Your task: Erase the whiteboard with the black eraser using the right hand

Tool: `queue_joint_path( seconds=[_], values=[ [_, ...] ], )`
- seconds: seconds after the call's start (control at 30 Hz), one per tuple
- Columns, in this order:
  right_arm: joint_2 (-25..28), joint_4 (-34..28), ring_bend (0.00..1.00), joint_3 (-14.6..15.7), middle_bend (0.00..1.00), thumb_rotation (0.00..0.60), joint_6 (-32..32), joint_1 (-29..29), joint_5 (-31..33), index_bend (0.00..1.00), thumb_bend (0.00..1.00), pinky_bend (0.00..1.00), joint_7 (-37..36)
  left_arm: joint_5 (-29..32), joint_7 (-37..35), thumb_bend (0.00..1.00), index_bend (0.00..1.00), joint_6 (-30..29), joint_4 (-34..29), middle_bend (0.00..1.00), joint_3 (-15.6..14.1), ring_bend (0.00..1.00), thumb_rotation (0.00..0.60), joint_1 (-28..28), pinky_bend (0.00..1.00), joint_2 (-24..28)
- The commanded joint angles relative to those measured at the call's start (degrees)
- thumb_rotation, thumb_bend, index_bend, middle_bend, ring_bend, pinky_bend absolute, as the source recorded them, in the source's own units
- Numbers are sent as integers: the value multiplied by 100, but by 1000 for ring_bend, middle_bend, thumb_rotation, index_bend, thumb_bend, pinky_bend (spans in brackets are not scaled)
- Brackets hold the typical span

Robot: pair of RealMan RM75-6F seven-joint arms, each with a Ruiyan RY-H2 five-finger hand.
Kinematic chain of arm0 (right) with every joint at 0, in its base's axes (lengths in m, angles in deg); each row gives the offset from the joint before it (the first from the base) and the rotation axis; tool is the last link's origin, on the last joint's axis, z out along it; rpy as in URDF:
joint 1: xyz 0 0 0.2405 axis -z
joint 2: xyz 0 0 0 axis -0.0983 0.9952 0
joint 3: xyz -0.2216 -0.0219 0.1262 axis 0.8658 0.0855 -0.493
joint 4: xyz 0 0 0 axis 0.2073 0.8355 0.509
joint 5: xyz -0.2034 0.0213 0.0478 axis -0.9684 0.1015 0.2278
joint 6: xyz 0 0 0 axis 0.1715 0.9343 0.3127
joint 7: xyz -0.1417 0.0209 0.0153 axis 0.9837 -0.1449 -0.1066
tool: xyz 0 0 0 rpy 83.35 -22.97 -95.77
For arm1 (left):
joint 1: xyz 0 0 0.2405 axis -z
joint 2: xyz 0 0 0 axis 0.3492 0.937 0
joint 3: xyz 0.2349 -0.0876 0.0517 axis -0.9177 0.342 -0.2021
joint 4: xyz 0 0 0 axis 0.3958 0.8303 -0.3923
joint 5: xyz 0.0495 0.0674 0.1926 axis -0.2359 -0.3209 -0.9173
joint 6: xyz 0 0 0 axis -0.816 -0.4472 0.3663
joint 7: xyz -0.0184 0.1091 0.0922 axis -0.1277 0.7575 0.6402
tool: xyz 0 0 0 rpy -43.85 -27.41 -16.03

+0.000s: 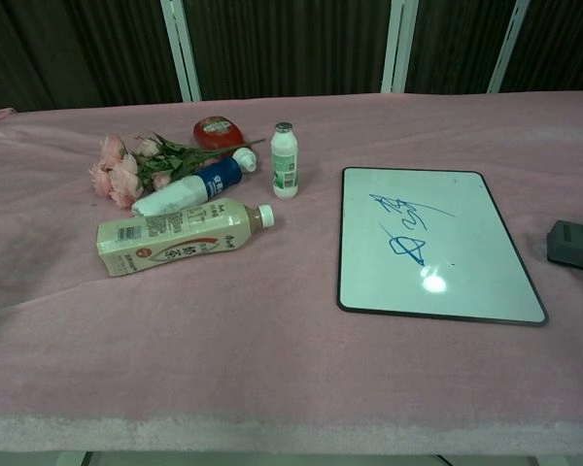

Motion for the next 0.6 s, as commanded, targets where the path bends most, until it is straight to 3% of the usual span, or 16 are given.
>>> queue_joint_path(
  seconds=[0.03,0.33,0.6],
  values=[
    [-52,27,294,3,373,600,2,-28,3,573,354,349,46,-1,-18,426,0,-17,-2,0,-2,0,600,-11,0,11],
    [-223,182,366,-21,448,600,83,-121,21,642,359,398,288,-88,1,427,0,-104,-12,0,-32,0,600,-50,0,17],
    [-490,445,613,-57,678,600,315,-192,-81,867,407,682,489,-89,-35,427,0,-112,-15,0,-31,0,600,-57,0,27]
  ],
)
